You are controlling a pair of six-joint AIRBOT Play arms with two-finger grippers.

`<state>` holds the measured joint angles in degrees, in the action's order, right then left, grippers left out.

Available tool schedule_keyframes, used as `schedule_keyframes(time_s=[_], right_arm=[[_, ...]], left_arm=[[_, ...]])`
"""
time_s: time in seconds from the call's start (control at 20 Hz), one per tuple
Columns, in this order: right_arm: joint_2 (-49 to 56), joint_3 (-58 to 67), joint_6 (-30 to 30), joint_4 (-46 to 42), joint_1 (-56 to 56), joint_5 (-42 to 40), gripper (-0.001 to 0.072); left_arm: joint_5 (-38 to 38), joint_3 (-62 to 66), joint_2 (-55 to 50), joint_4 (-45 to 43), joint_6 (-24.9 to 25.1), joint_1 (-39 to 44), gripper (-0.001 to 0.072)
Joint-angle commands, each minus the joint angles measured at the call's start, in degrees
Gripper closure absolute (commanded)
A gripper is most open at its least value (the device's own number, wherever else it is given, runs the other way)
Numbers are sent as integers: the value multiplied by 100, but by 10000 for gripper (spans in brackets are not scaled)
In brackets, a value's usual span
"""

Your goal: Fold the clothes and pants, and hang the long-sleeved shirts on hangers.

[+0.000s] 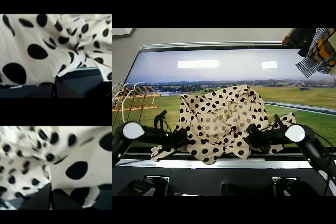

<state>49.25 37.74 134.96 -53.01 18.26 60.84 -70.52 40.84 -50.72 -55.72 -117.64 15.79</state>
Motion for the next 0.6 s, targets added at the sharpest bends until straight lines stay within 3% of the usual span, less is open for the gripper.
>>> schedule_keyframes(time_s=[0.0,0.1,0.25,0.35,0.4,0.55], right_arm=[[927,4,138,1027,-2,-1849,686],[1366,4,136,1504,-2,-2293,646],[1696,4,74,1615,-2,-2835,437],[1696,4,-442,1587,-2,-3287,322],[1655,4,-710,1569,-4,-3447,283],[1408,111,-1419,1281,-275,-3222,281]], left_arm=[[267,765,-1287,603,365,-212,686],[422,1261,-1998,885,540,-323,685],[732,1897,-2761,927,538,-490,685],[1003,2177,-3053,927,669,-588,672],[1099,2277,-3123,925,815,-634,610],[1104,2494,-3121,922,1443,-931,170]])
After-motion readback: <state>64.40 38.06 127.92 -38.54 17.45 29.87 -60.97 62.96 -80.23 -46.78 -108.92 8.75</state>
